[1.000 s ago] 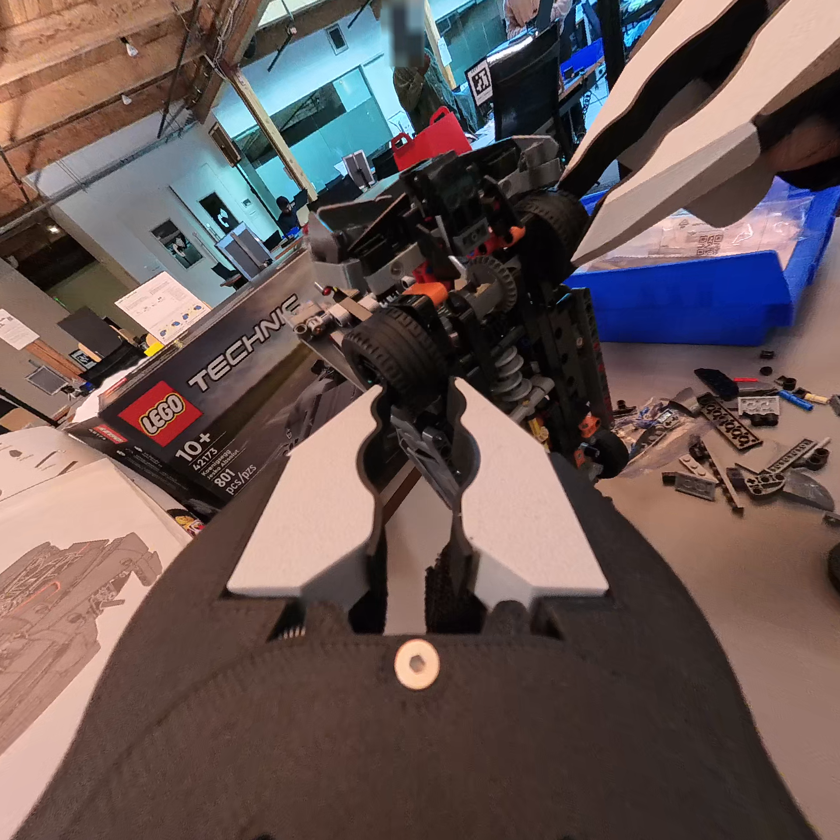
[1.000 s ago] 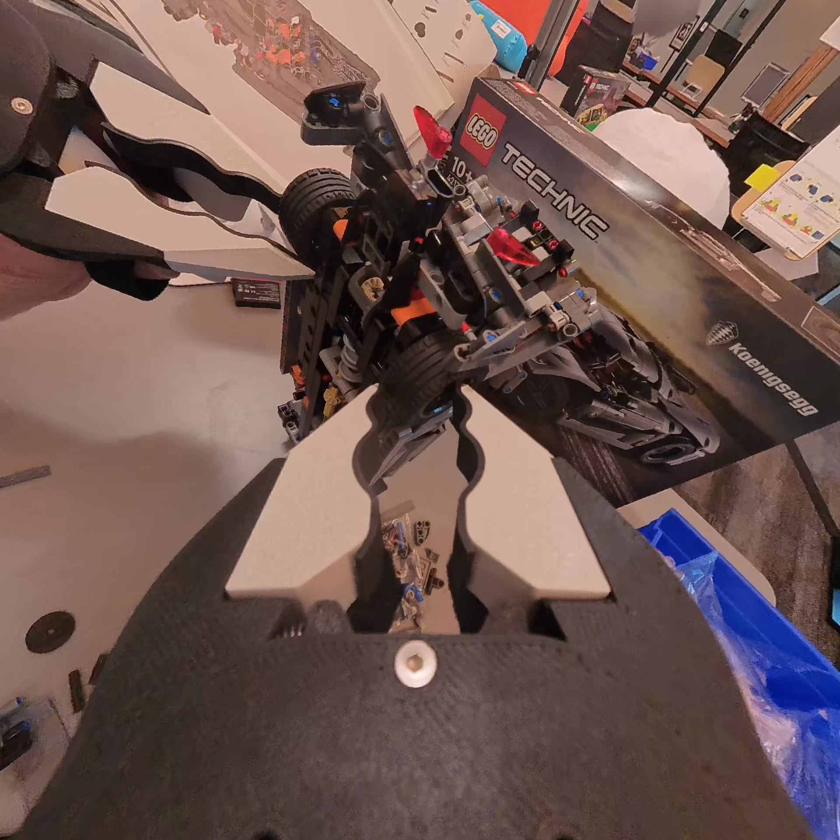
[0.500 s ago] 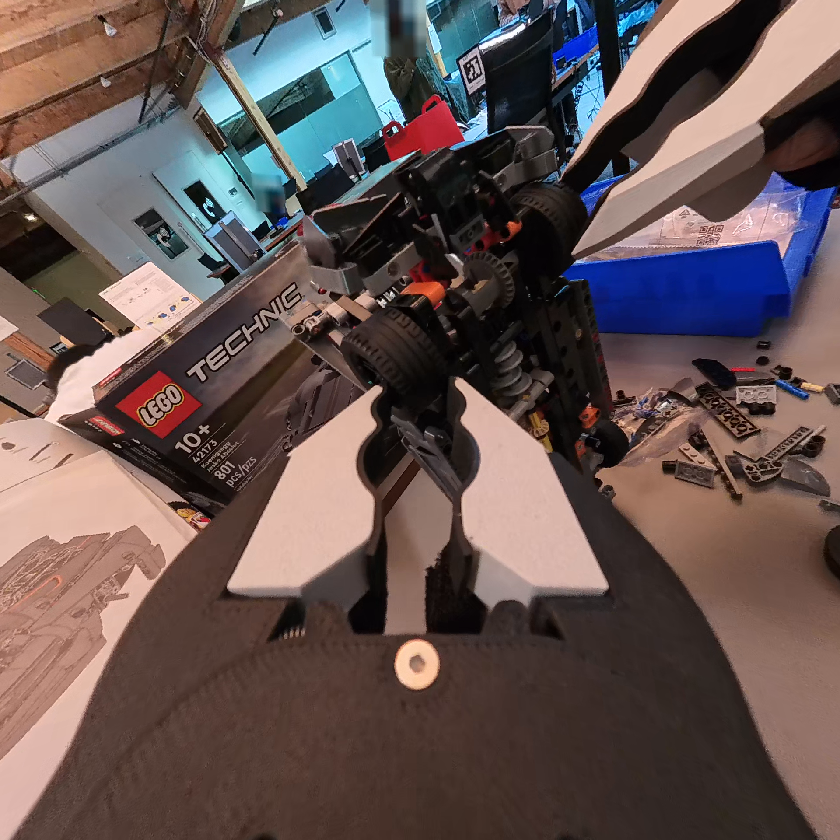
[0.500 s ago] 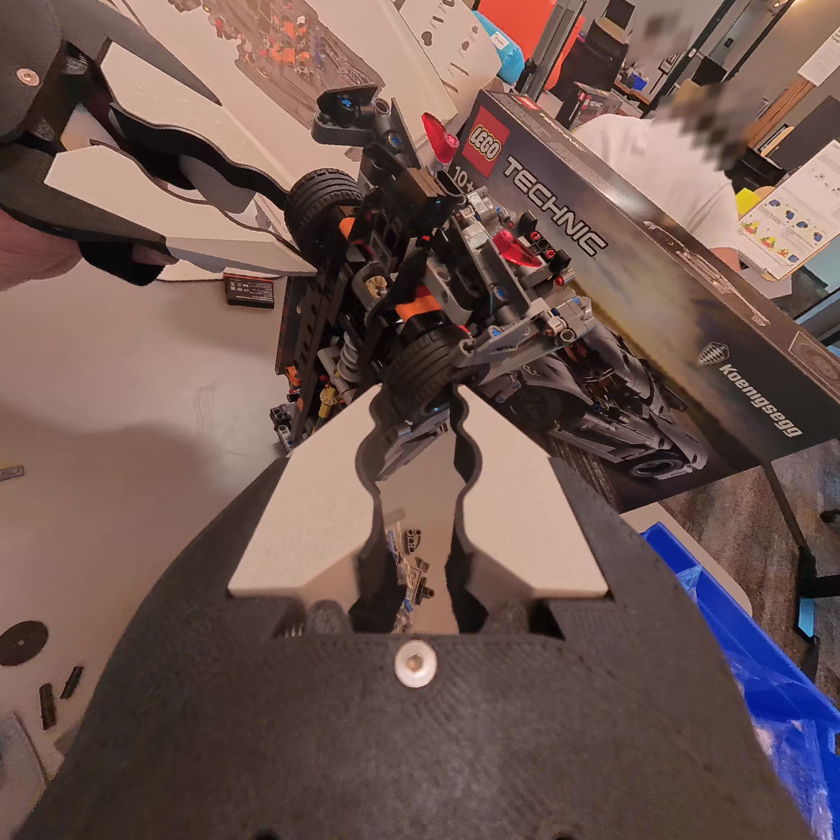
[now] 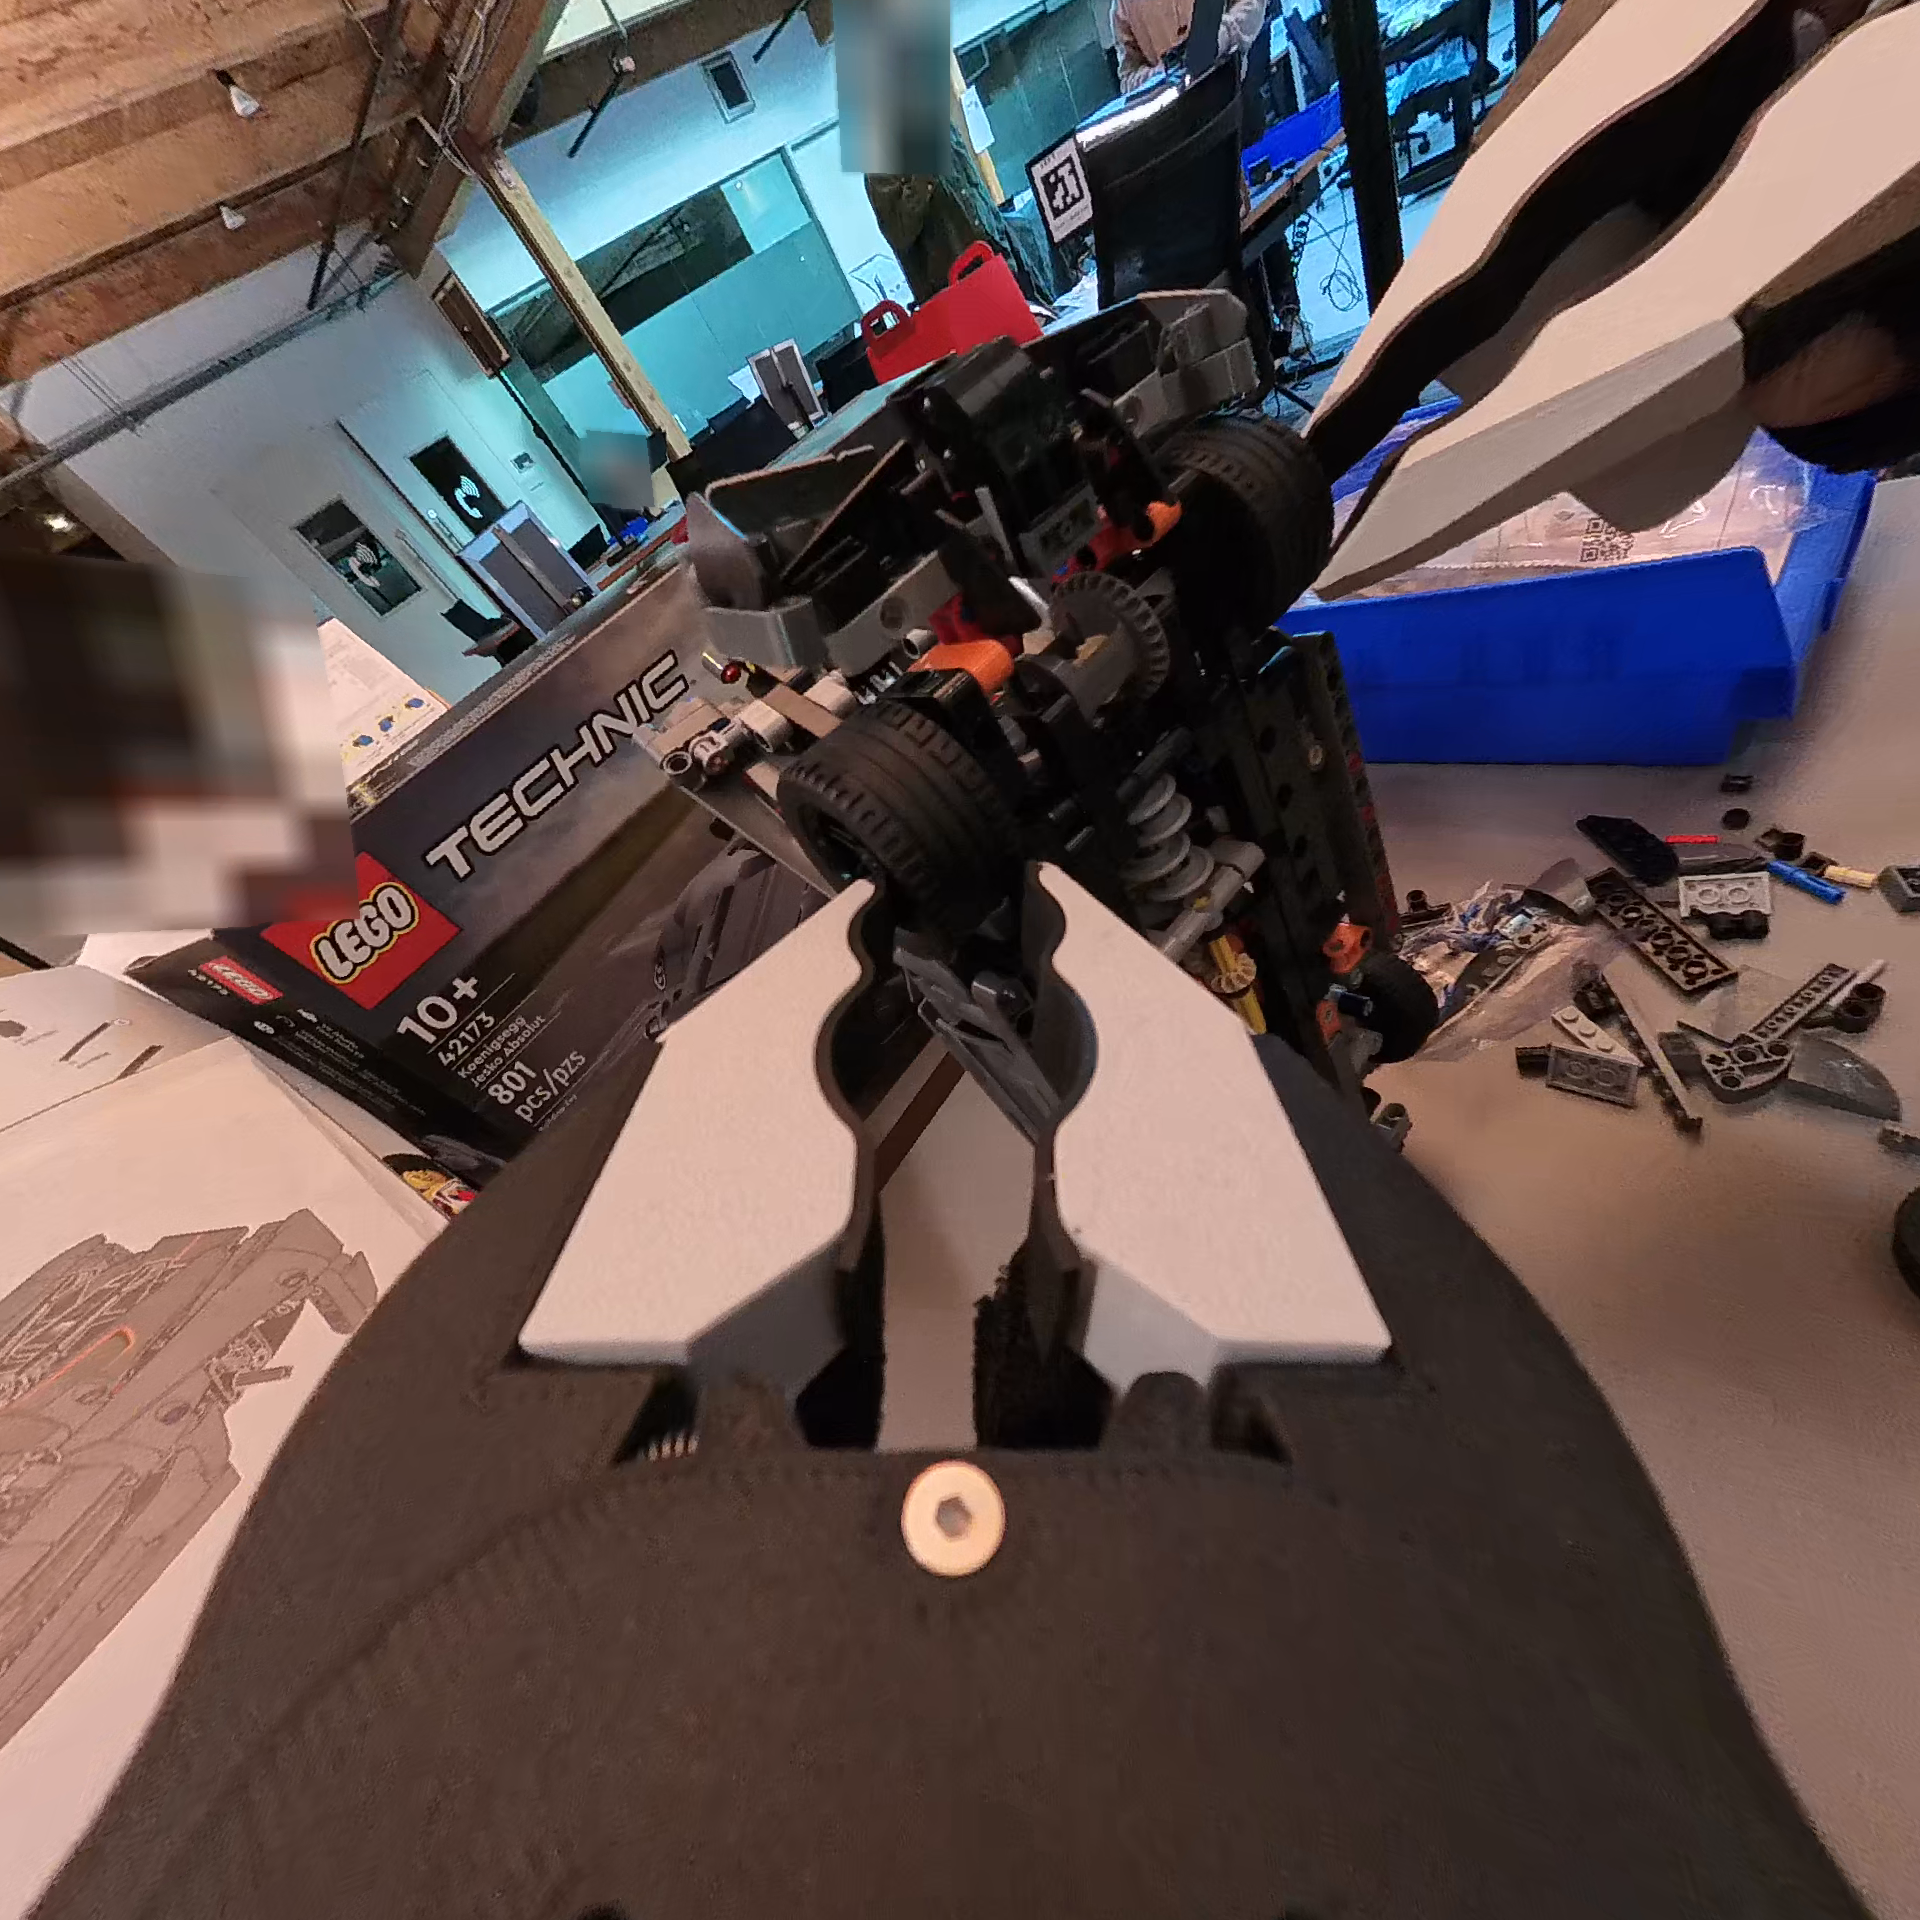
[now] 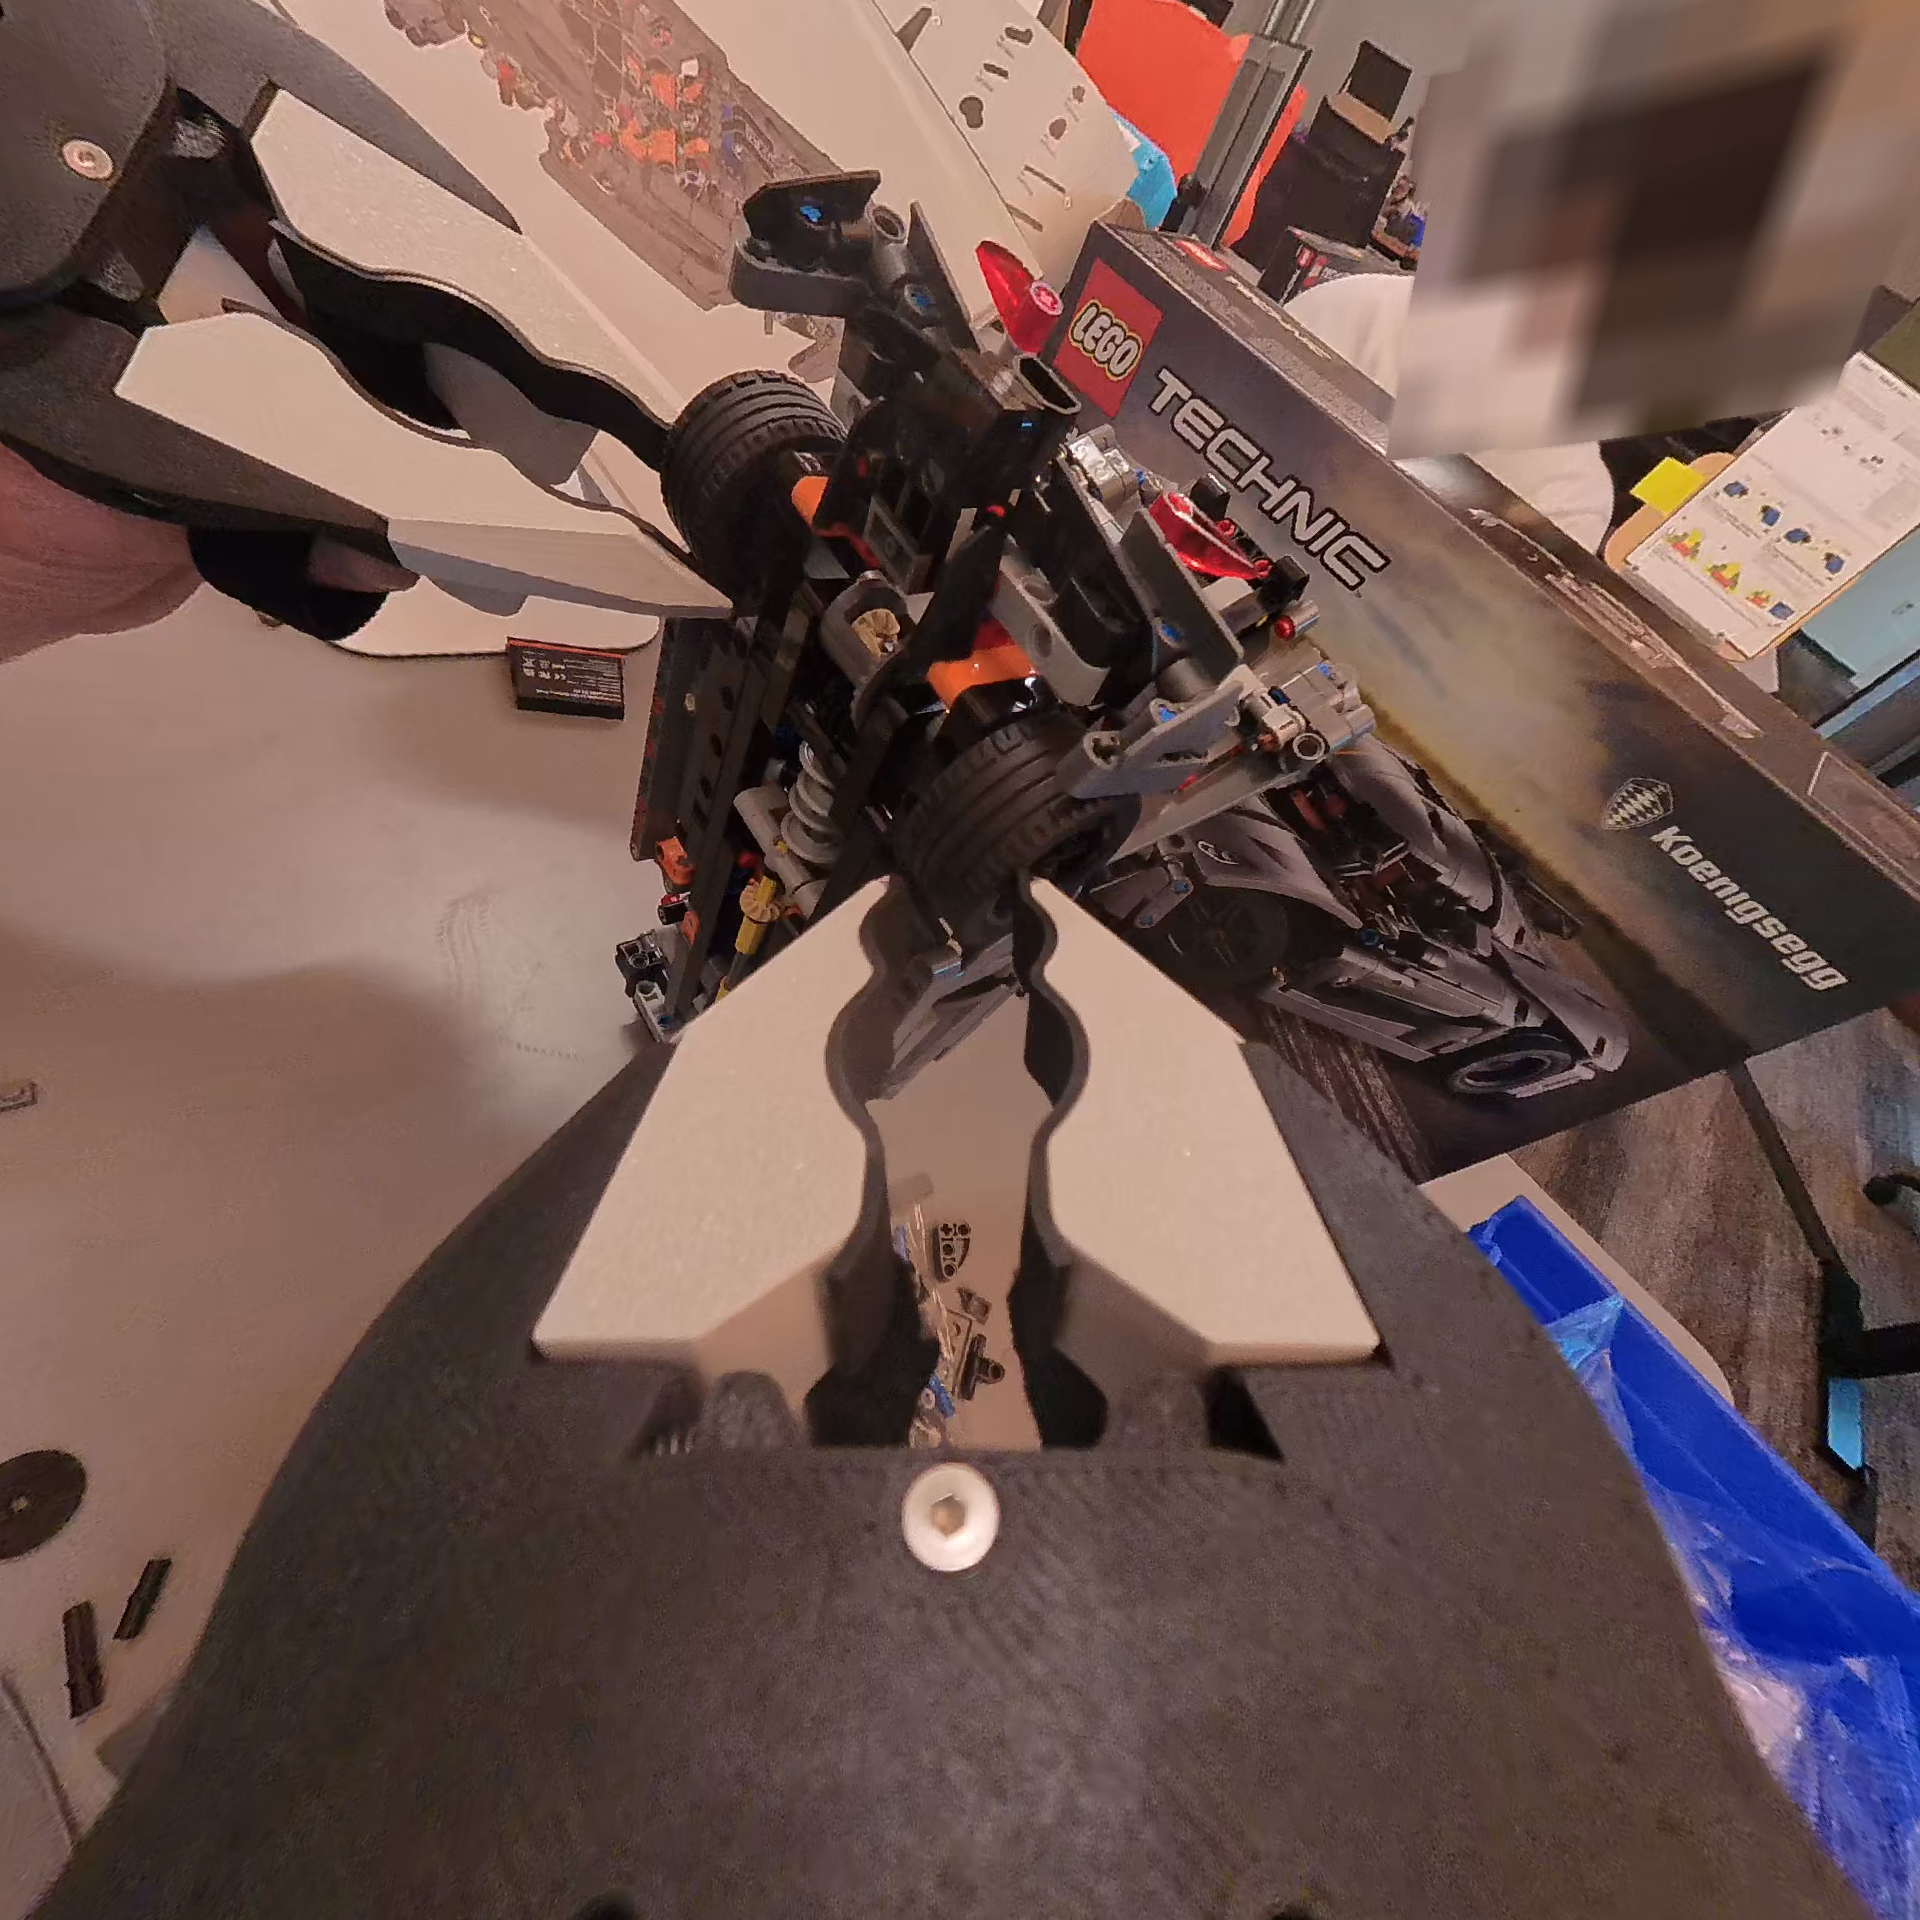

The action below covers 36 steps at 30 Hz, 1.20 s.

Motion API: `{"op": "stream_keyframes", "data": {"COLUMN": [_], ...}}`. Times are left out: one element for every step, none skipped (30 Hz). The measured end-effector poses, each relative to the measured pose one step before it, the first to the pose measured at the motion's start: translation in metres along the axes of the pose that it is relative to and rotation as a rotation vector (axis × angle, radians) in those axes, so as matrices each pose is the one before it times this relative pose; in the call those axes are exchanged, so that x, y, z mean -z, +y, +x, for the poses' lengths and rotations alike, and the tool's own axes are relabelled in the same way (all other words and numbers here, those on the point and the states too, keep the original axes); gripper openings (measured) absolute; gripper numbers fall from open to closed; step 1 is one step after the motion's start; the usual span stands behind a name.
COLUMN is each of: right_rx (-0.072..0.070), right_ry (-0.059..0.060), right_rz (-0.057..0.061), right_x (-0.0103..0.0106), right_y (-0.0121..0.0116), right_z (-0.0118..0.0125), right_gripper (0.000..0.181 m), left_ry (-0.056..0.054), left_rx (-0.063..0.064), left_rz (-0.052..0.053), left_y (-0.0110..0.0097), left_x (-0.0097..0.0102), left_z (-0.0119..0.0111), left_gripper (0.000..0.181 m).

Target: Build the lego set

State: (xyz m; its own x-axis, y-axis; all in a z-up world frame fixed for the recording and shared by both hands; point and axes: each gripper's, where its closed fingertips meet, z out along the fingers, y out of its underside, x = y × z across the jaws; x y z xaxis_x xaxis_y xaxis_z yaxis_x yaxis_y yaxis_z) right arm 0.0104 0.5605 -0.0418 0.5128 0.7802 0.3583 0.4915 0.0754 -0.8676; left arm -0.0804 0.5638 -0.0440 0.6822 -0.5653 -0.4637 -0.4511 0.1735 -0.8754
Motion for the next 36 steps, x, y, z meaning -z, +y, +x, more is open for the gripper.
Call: {"op": "stream_keyframes", "data": {"right_rx": [-0.0009,-0.0008,-0.0006,-0.0006,-0.0012,-0.0017,-0.0017,-0.0023,-0.0028,-0.0021,0.0002,0.0030,0.0032,0.0011,-0.0002,-0.0002,0.0009,0.0031,0.0045,0.0047,0.0042,0.0044,0.0024,-0.0007,-0.0016,-0.0014,-0.0024,-0.0034,-0.0028,-0.0018,-0.0006,0.0025,0.0050,0.0014,-0.0051,-0.0059], "right_ry": [-0.0001,0.0012,0.0005,0.0002,0.0008,0.0007,0.0008,0.0006,0.0002,0.0003,-0.0020,-0.0043,-0.0016,0.0011,0.0000,0.0019,0.0076,0.0082,0.0097,0.0098,0.0086,0.0039,-0.0017,-0.0033,-0.0018,-0.0033,-0.0061,-0.0048,-0.0009,-0.0010,-0.0043,-0.0022,0.0002,0.0004,0.0011,-0.0002], "right_rz": [0.0023,0.0025,0.0024,0.0017,0.0014,0.0021,0.0027,0.0029,0.0029,0.0017,0.0017,0.0029,0.0015,0.0007,0.0017,0.0015,0.0012,0.0006,-0.0006,-0.0014,-0.0006,0.0016,0.0007,-0.0027,-0.0028,0.0011,0.0032,0.0007,-0.0016,0.0006,0.0033,0.0030,0.0030,0.0046,0.0057,0.0040], "right_x": [0.00027,0.00042,0.00043,0.00028,0.00027,0.00029,0.00025,0.00031,0.00028,0.00026,0.00025,0.00028,0.00021,0.00014,0.00011,0.00019,0.00017,0.00017,0.00008,0.00016,0.00013,0.00018,-0.00011,-0.00046,-0.00064,-0.00044,-0.00055,-0.00068,-0.00084,-0.00088,-0.00097,-0.00063,-0.00025,0.00002,0.00021,0.00004], "right_y": [0.00011,0.00003,0.00004,0.00006,0.00023,-0.00003,-0.00012,-0.00027,-0.00036,-0.00014,-0.00020,-0.00027,-0.00003,-0.00012,-0.00029,-0.00028,-0.00020,-0.00009,0.00001,0.00018,-0.00002,-0.00025,0.00002,0.00075,0.00096,0.00058,0.00036,0.00055,0.00098,0.00043,0.00012,0.00011,-0.00011,-0.00036,-0.00045,-0.00032], "right_z": [-0.00029,-0.00010,-0.00017,-0.00024,-0.00010,-0.00008,-0.00008,0.00006,0.00009,0.00006,-0.00024,-0.00079,-0.00042,-0.00001,-0.00009,0.00011,0.00082,0.00090,0.00092,0.00108,0.00091,0.00031,-0.00028,-0.00019,0.00003,-0.00019,-0.00075,-0.00047,0.00010,0.00002,-0.00054,-0.00042,-0.00021,0.00002,0.00037,0.00044], "right_gripper": [0.018,0.018,0.018,0.018,0.019,0.019,0.019,0.019,0.019,0.019,0.020,0.021,0.022,0.022,0.022,0.022,0.023,0.024,0.025,0.025,0.026,0.026,0.026,0.026,0.026,0.024,0.023,0.022,0.023,0.025,0.027,0.028,0.028,0.028,0.027,0.025], "left_ry": [0.0006,0.0016,0.0004,-0.0002,0.0007,0.0005,-0.0004,-0.0002,0.0001,0.0000,-0.0005,-0.0015,0.0010,0.0016,-0.0014,-0.0020,0.0000,0.0001,-0.0017,-0.0002,0.0022,0.0016,0.0002,0.0016,0.0020,0.0008,0.0012,0.0022,0.0016,0.0007,0.0008,-0.0030,-0.0009,0.0021,0.0011,-0.0002], "left_rx": [-0.0051,-0.0021,-0.0001,-0.0010,-0.0020,-0.0007,-0.0006,-0.0012,-0.0006,-0.0007,-0.0005,0.0007,0.0004,0.0009,0.0017,0.0010,-0.0011,-0.0009,-0.0006,-0.0006,0.0011,0.0013,0.0022,0.0028,0.0025,0.0022,0.0007,-0.0012,-0.0021,-0.0012,-0.0024,-0.0031,-0.0002,0.0033,0.0011,-0.0029], "left_rz": [-0.0003,0.0008,0.0007,0.0010,0.0014,0.0006,-0.0003,-0.0008,-0.0008,0.0005,0.0006,-0.0009,0.0005,0.0006,-0.0015,-0.0014,0.0012,0.0008,-0.0014,-0.0006,0.0014,0.0007,-0.0001,0.0014,0.0015,0.0003,0.0018,0.0024,0.0015,0.0002,0.0012,-0.0012,-0.0007,0.0020,0.0005,0.0002], "left_y": [-0.00010,-0.00038,-0.00019,-0.00017,-0.00025,-0.00022,-0.00008,-0.00012,-0.00008,-0.00015,0.00002,0.00015,-0.00004,-0.00021,0.00015,-0.00002,-0.00021,-0.00022,0.00014,0.00027,-0.00001,0.00024,0.00039,0.00021,0.00007,0.00013,0.00008,-0.00013,-0.00029,-0.00011,-0.00014,0.00017,0.00025,-0.00013,-0.00001,-0.00002], "left_x": [0.00024,0.00024,0.00035,0.00018,0.00023,0.00030,0.00028,0.00020,0.00025,0.00028,0.00025,0.00020,0.00010,0.00026,0.00004,-0.00006,-0.00005,-0.00009,-0.00018,0.00006,-0.00004,-0.00003,-0.00013,-0.00009,-0.00014,-0.00018,-0.00014,-0.00005,0.00000,0.00008,0.00001,0.00004,0.00001,0.00008,0.00007,0.00008], "left_z": [0.00026,0.00045,0.00032,0.00024,0.00035,0.00037,0.00020,0.00015,0.00016,0.00018,0.00022,-0.00017,0.00016,0.00017,-0.00018,-0.00006,0.00022,0.00014,-0.00026,-0.00022,-0.00017,-0.00032,-0.00056,-0.00034,-0.00029,-0.00034,-0.00018,0.00030,0.00026,0.00020,0.00035,-0.00023,-0.00022,0.00009,-0.00007,0.00000], "left_gripper": [0.022,0.022,0.022,0.022,0.021,0.021,0.022,0.022,0.022,0.021,0.021,0.022,0.021,0.021,0.021,0.021,0.021,0.021,0.021,0.022,0.021,0.021,0.021,0.021,0.021,0.022,0.022,0.022,0.021,0.021,0.021,0.021,0.021,0.022,0.022,0.021]}}
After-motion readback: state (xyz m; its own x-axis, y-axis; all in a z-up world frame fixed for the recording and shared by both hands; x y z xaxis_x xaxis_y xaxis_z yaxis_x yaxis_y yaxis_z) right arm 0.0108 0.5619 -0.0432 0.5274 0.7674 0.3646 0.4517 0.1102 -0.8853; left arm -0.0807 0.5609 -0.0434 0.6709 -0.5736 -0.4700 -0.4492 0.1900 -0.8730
